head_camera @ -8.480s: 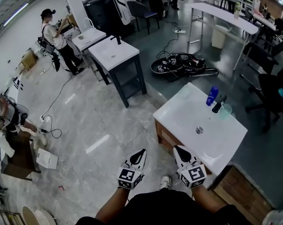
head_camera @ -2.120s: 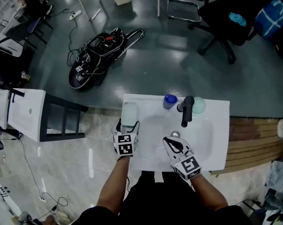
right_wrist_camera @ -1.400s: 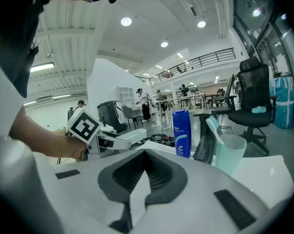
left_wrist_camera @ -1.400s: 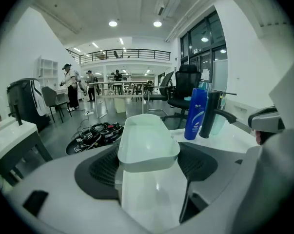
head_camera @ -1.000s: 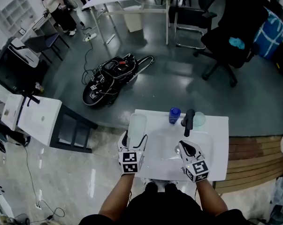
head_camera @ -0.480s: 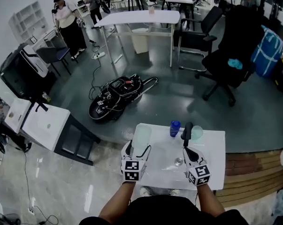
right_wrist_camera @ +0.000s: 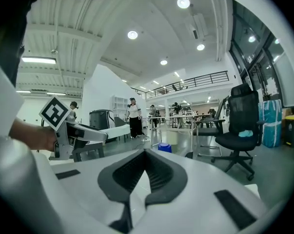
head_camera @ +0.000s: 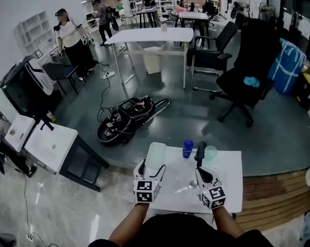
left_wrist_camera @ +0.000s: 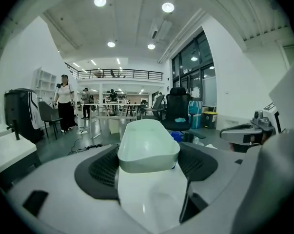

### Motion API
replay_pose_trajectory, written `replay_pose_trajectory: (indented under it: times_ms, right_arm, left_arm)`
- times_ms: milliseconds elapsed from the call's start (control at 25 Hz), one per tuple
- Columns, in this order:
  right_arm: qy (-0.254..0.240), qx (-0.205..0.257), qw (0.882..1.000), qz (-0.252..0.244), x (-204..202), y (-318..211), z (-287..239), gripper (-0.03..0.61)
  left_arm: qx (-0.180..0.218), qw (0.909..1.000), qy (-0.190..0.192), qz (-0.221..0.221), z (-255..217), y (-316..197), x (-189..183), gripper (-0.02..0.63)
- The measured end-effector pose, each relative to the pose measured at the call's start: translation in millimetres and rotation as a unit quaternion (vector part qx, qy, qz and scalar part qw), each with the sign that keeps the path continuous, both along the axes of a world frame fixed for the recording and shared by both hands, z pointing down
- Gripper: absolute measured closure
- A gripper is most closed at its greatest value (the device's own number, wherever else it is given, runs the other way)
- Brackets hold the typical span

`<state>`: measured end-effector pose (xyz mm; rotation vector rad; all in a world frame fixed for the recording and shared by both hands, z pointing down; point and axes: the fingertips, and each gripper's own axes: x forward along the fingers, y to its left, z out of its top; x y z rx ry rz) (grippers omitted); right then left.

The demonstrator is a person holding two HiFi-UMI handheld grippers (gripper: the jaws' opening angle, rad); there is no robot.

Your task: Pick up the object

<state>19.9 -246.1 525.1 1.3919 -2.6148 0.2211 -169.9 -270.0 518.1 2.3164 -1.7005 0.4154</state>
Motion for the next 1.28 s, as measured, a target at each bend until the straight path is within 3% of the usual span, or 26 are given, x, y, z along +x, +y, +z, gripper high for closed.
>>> replay_pose_trajectory:
  times_ms: [160, 480, 1280]
  right_arm:
    - [0.023, 0.032, 0.999, -0.007, -3, 0, -15, 0.560]
    - [0.029, 0.041, 0.999, -0.011, -6, -1, -24, 0.560]
    - [0.003, 0.055, 0.998, 0.025, 1, -7, -34, 0.560]
  left_arm:
    - [0.006, 1.0000, -0.003, 0.002, -1, 4, 2, 0.221]
    - [0.004, 1.0000, 0.001, 0.006, 0, 6, 5, 0.221]
    - [0.008, 1.0000, 0.002, -0.003, 0, 7, 1, 0.221]
